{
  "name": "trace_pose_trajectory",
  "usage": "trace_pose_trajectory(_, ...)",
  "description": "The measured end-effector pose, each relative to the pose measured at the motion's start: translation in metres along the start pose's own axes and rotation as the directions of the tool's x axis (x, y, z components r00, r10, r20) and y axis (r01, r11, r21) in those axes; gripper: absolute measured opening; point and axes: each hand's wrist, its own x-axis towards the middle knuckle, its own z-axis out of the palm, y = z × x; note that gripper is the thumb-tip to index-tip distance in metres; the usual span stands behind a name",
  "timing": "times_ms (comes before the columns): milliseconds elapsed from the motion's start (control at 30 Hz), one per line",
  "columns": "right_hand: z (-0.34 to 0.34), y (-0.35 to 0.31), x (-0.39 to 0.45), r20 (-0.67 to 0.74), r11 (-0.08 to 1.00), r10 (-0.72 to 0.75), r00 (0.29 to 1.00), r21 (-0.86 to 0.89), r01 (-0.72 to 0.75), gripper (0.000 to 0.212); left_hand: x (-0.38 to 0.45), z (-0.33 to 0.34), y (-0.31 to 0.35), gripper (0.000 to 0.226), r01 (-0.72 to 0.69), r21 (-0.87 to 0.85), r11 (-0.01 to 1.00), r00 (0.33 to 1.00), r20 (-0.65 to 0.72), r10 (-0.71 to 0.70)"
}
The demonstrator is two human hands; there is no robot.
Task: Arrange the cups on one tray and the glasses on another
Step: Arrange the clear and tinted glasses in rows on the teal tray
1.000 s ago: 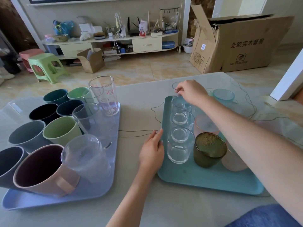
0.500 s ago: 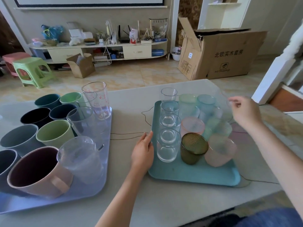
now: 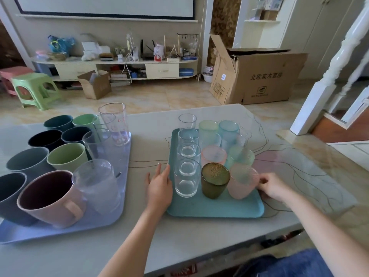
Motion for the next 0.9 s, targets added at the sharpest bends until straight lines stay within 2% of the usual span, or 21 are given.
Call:
trace_pose_trajectory(133, 0.013, -0.011, 0.003, -0.046, 0.996, -0.076, 0.996, 0.033, 0.078, 0.015, -0.013, -0.005, -0.01, 0.053, 0.07, -0.003, 0.998, 0.995, -0.066, -0.07)
trace_pose_trajectory(233, 0.023, -0.019, 0.01, -0.036, 0.99, -0.121, 0.992, 0.071, 0.123, 0.033, -0.022, -0.012, -0.014, 0.051, 0.108, 0.026, 0.994, 0.99, -0.097, -0.105)
trace_pose_trajectory(300, 0.028, -0.025, 0.014, -0.03, 0.988, -0.124, 0.992, 0.088, 0.126, 0.023, -0.026, -0.017, -0.017, 0.052, 0.11, 0.055, 0.992, 0.989, -0.108, -0.103)
trace_pose_trajectory(333, 0.029, -0.027, 0.016, -0.035, 0.989, -0.124, 0.992, 0.082, 0.127, 0.017, -0.027, -0.018, -0.018, 0.052, 0.111, 0.062, 0.992, 0.988, -0.113, -0.104)
trace_pose_trajectory(467, 0.026, -0.03, 0.018, -0.019, 0.991, -0.129, 0.991, 0.038, 0.13, 0.017, -0.029, -0.018, -0.019, 0.053, 0.128, 0.035, 0.991, 0.985, -0.119, -0.123)
trace_pose_trajectory(567, 0.02, -0.038, 0.015, 0.007, 0.988, -0.157, 0.988, -0.012, 0.157, 0.034, -0.029, -0.018, -0.018, 0.051, 0.128, -0.021, 0.992, 0.983, -0.128, -0.13)
trace_pose_trajectory(600, 0.017, -0.043, 0.012, -0.021, 0.984, -0.177, 0.984, -0.023, 0.177, 0.032, -0.029, -0.018, -0.018, 0.05, 0.124, -0.037, 0.992, 0.983, -0.132, -0.128)
trace_pose_trajectory(667, 0.012, -0.054, 0.003, -0.167, 0.969, -0.246, 0.955, -0.059, 0.239, 0.029, -0.029, -0.018, -0.02, 0.048, 0.122, -0.069, 0.99, 0.982, -0.134, -0.131)
trace_pose_trajectory(767, 0.004, -0.071, -0.017, -0.328, 0.9, -0.435, 0.839, -0.133, 0.415, 0.022, -0.028, -0.017, -0.021, 0.048, 0.124, -0.113, 0.986, 0.981, -0.134, -0.139)
trace_pose_trajectory(833, 0.003, -0.079, -0.03, -0.343, 0.839, -0.541, 0.768, -0.15, 0.524, 0.018, -0.029, -0.018, -0.021, 0.048, 0.116, -0.13, 0.985, 0.982, -0.132, -0.133)
trace_pose_trajectory(900, 0.003, -0.082, -0.038, -0.263, 0.786, -0.617, 0.742, -0.15, 0.6, 0.013, -0.03, -0.02, -0.019, 0.048, 0.122, -0.135, 0.983, 0.982, -0.129, -0.14)
